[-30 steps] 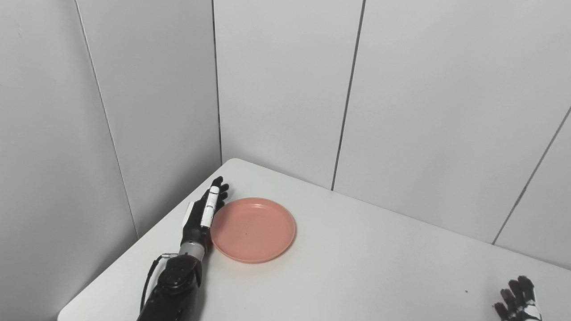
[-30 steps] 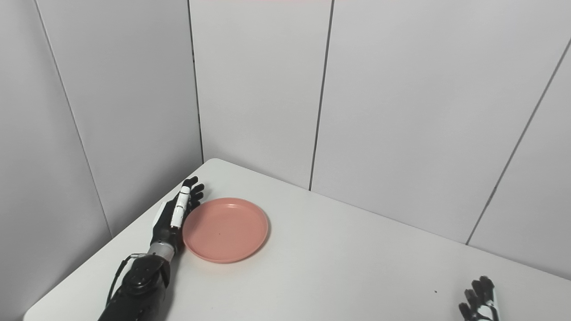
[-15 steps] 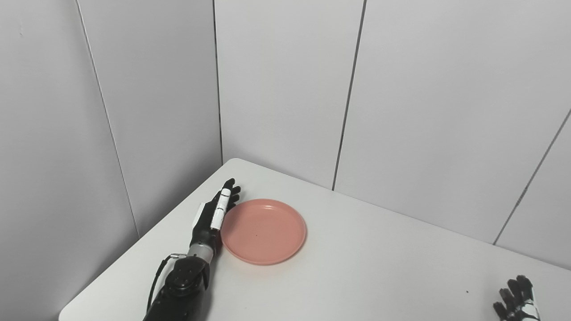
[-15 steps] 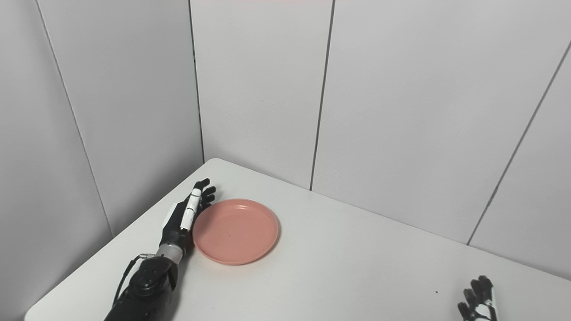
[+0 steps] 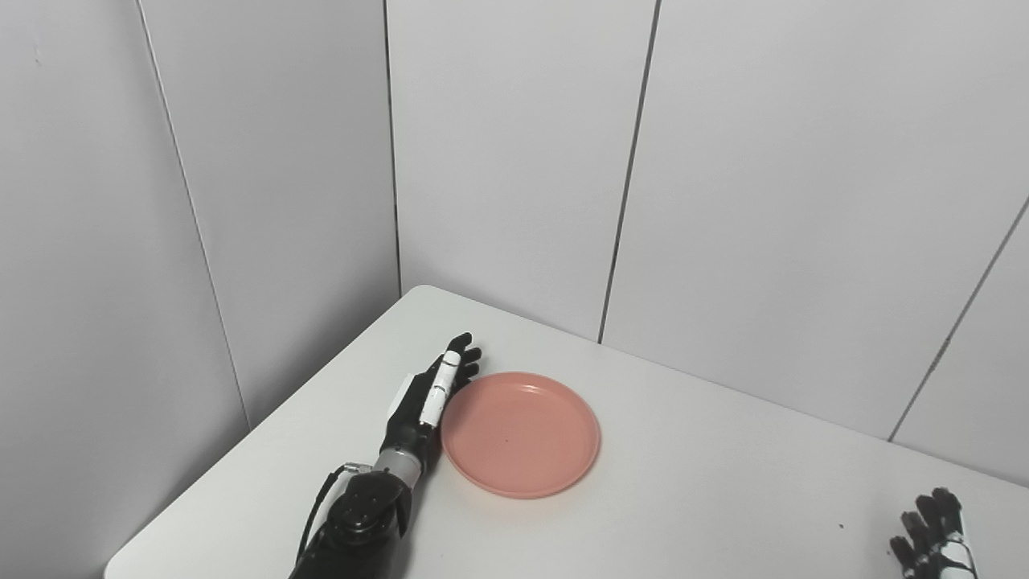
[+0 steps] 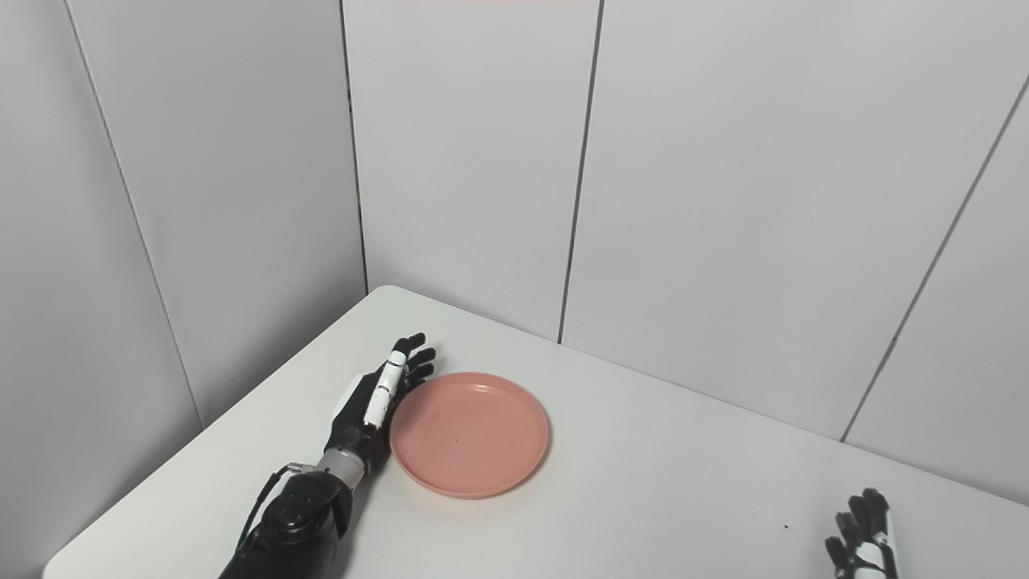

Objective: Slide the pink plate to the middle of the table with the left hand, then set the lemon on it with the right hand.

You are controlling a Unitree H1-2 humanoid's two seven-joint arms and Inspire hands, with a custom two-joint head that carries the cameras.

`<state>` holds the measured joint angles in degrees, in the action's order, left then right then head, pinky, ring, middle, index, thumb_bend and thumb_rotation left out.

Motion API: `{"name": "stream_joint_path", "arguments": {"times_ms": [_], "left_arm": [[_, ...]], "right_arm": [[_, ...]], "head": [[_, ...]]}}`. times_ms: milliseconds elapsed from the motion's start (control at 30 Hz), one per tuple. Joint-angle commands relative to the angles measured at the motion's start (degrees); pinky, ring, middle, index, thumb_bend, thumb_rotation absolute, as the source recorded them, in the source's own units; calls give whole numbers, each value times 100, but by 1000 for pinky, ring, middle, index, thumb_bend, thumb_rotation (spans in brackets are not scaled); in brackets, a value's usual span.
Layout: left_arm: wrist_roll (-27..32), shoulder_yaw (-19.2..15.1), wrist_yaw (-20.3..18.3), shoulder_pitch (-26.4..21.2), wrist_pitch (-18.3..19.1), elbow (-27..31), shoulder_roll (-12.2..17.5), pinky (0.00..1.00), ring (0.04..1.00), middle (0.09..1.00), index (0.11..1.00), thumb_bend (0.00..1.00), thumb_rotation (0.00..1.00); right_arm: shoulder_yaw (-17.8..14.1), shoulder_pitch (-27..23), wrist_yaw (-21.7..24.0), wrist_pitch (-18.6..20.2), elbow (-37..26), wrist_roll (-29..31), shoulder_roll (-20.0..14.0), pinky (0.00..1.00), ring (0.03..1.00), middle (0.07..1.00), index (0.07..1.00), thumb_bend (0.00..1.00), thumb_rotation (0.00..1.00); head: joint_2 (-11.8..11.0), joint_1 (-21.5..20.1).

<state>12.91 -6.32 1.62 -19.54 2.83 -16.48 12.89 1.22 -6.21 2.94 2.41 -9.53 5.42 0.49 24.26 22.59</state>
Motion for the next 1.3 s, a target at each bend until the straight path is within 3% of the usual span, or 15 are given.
{"name": "stream_joint_path", "arguments": {"times_ms": [0,133,333,600,833,1100,1267], "left_arm": [[-47,306,-358,-14,257,42,-253,929,910,896,908,581,1000],[-72,376,-392,-21,201,72,-328,924,917,910,913,578,1000],[-61,441,-430,-27,213,190,-431,938,928,927,923,606,1000],[-120,606,-498,12,286,370,-629,945,924,925,929,608,1000],[-263,735,-441,61,399,569,-756,952,928,925,919,613,1000],[-264,838,-513,21,360,577,-929,938,928,925,932,602,1000],[-209,916,-531,25,486,725,-1058,978,943,938,938,613,1000]], "right_arm": [[-3,-117,-60,146,-292,-5,65,1000,1000,1000,1000,250,1000],[-2,-126,-116,275,-326,-30,88,1000,1000,1000,1000,239,1000],[-10,-149,-145,134,-153,-72,88,1000,1000,1000,1000,274,1000],[-36,-186,-33,-300,302,-3,29,1000,1000,1000,993,438,1000],[67,-221,-38,-458,456,-144,48,1000,1000,1000,989,480,1000],[94,-288,-165,-401,541,-304,196,1000,1000,1000,970,501,1000],[120,-330,-214,-393,593,-390,250,1000,1000,1000,967,506,1000]], "head": [[45,-73],[125,-222],[279,-493],[588,-1016],[876,-1820],[1028,-2297],[1078,-2967]]}}
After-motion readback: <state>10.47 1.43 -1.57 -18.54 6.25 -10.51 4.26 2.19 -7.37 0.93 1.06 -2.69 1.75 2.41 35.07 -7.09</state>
